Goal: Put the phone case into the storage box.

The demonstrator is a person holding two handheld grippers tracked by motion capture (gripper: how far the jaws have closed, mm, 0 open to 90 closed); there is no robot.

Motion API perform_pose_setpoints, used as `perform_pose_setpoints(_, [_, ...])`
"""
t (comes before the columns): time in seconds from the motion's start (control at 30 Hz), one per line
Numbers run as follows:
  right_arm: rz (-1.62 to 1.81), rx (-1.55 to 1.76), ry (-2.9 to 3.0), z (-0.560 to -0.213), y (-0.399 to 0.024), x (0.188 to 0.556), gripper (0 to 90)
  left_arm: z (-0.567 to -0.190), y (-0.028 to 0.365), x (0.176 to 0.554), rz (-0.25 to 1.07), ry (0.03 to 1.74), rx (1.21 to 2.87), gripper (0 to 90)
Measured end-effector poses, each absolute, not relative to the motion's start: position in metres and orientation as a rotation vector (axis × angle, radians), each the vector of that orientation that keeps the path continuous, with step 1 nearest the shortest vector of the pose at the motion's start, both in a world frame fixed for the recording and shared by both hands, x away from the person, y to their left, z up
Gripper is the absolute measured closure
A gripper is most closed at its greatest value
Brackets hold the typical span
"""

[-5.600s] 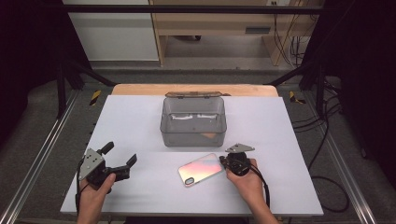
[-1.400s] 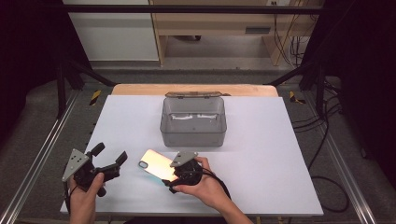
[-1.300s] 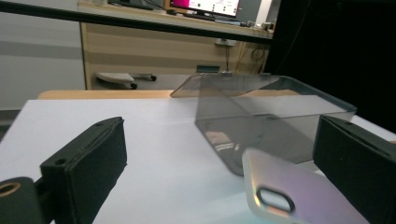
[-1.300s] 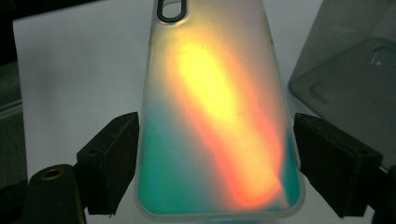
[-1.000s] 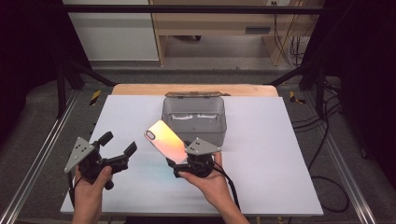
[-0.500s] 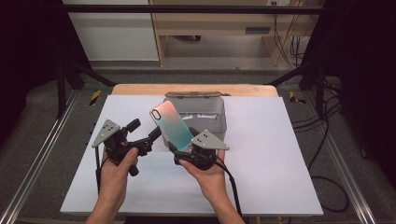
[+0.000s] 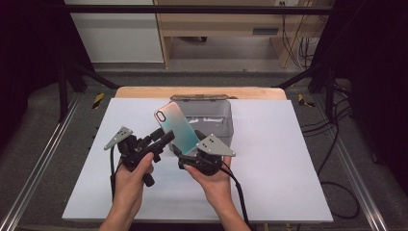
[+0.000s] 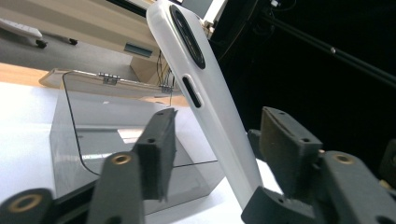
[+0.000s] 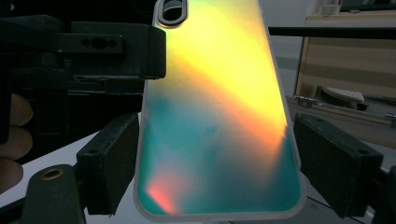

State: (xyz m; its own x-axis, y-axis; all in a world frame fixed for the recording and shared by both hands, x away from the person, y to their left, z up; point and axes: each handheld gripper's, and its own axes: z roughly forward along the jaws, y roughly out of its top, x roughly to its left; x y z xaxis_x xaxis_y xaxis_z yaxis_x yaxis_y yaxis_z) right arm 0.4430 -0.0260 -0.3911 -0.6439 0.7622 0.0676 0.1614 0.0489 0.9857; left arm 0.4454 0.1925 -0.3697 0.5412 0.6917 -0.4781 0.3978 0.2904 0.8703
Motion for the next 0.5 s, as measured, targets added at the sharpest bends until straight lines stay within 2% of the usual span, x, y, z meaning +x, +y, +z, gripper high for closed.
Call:
perform_pose_setpoints(0.23, [1.631,0.921,1.847,-0.3925,-0.0217,0.4422,17.4,-0.3717,0.1960,0.4477,0.194,1.077,1.278,60.1])
perform_pose_setpoints(0.5, [1.641,0.930,1.841,-0.3938,-0.0168,0.4416,17.4,-0.3747,0.1973,0.4487,0.173,1.101,1.249,66.4])
